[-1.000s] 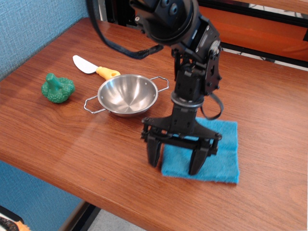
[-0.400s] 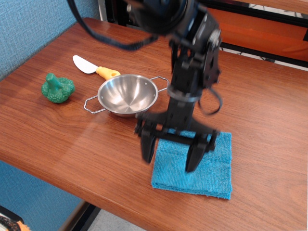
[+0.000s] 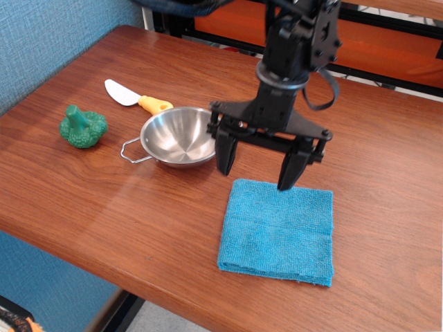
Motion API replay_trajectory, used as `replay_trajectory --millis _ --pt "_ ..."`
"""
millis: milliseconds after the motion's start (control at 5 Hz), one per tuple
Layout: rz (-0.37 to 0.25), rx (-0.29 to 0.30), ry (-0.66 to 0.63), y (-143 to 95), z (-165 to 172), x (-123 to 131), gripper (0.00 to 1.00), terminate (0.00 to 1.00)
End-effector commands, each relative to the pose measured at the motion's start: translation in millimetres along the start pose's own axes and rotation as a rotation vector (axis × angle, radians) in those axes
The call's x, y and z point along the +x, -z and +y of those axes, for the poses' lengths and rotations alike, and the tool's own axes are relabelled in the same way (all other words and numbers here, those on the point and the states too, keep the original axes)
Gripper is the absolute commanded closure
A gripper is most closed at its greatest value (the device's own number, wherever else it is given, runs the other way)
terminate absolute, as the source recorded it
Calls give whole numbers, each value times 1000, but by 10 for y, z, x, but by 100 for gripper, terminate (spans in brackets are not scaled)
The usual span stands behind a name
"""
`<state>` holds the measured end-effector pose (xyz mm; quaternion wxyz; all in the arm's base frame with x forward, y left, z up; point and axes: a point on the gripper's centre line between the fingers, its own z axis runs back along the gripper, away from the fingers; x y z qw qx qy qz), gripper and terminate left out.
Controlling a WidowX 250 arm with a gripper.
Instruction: Move blue cloth to the right and further away from silver pot.
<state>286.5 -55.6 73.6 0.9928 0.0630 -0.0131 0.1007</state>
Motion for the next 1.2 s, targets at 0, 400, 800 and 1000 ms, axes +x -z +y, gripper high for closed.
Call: replay_trajectory --millis 0,400,800,1000 --pt "3 11 -78 -332 669 -11 0 0" --pt "23 11 -250 -325 1302 -52 0 0" --pt "-1 5 -185 -310 1481 -16 0 0" --pt "-1 5 -185 -310 1481 -16 0 100"
